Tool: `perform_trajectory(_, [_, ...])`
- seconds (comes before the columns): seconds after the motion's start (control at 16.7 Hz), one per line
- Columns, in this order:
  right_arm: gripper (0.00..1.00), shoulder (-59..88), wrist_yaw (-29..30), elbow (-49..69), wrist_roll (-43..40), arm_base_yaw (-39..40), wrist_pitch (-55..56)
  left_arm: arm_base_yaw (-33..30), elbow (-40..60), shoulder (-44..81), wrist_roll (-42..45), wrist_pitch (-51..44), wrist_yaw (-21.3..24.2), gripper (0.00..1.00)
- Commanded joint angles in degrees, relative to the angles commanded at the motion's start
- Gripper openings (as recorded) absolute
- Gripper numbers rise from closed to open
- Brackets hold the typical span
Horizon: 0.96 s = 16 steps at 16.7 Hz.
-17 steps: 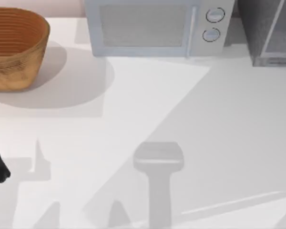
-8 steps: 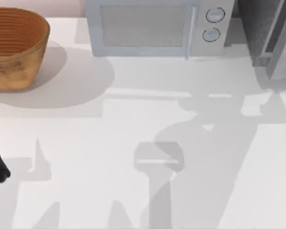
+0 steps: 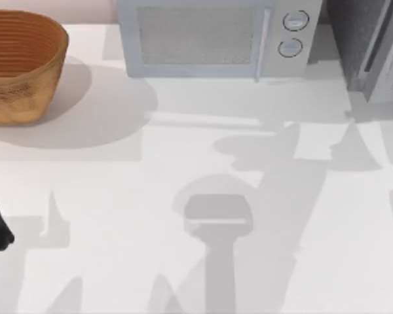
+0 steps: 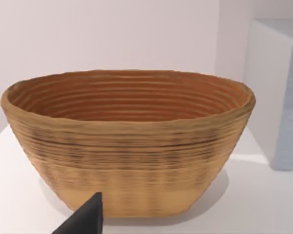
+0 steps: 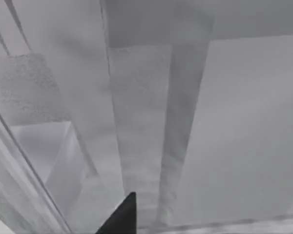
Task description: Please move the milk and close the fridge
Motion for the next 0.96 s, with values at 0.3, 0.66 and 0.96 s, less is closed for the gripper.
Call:
perform_trajectory(0.3, [1.0, 3.98, -0.02, 5.78, -0.03, 0.1, -0.6, 0.0, 0.0, 0.0, 0.0, 0.0, 0.0, 1.0])
perform_trajectory(0.66, [1.0, 15.36, 0.29, 19.94, 0.01, -0.01, -3.49, 0.0, 0.0, 0.0, 0.0, 0.0, 0.0, 1.0])
perform_trajectory(0.96, [1.0, 20.65, 0.31, 25.89, 0.11, 0.0, -5.24, 0.0, 0.0, 0.0, 0.0, 0.0, 0.0, 1.0])
